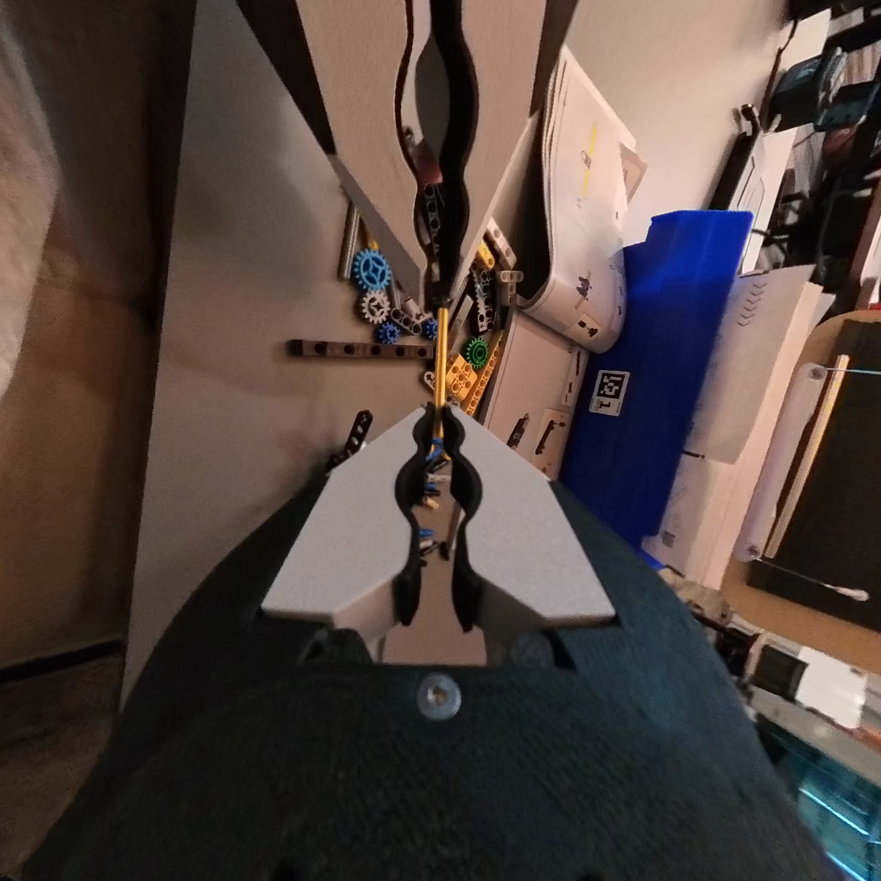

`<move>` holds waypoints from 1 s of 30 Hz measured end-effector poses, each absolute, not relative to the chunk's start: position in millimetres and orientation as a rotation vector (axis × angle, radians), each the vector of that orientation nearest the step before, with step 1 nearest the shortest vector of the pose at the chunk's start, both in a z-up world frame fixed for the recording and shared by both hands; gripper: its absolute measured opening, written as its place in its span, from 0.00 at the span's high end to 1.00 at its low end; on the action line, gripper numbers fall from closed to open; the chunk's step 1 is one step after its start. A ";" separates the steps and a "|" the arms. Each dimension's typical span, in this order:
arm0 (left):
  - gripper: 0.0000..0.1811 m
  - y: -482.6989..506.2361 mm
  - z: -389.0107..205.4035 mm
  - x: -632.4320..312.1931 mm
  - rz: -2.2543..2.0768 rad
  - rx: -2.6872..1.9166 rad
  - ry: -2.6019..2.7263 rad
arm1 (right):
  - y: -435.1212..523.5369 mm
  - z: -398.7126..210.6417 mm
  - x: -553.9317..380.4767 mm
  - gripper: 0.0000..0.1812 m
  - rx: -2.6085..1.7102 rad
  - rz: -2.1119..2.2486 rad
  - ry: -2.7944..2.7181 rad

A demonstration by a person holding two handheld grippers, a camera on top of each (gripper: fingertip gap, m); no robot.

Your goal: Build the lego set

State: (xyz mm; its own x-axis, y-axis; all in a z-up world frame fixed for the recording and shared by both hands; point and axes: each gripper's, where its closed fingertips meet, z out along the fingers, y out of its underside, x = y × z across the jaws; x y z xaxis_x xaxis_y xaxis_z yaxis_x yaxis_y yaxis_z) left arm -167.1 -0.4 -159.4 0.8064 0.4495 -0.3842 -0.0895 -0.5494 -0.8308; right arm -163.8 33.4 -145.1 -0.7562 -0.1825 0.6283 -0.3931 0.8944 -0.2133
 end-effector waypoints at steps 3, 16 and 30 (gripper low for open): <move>0.96 0.4 -162.6 -166.5 0.717 -2.064 -0.260 | 32.0 -141.9 -165.1 0.99 0.513 0.340 -2.399; 0.96 -3.6 -150.1 -164.0 0.436 -1.924 -0.397 | 20.3 -122.2 -174.8 0.99 1.059 0.040 -2.020; 0.97 -6.2 -131.1 -164.3 0.141 -1.707 -0.513 | 15.5 -92.6 -185.5 0.99 1.230 0.051 -1.681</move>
State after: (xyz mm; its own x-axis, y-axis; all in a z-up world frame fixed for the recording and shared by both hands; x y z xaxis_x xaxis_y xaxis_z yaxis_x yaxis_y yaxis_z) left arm -164.3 -6.2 -131.1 0.8922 0.4104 0.1886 0.2560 -0.1155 -0.9598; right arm -185.5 15.5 -92.6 0.0292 -0.6888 0.7244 -0.7313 0.4793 0.4852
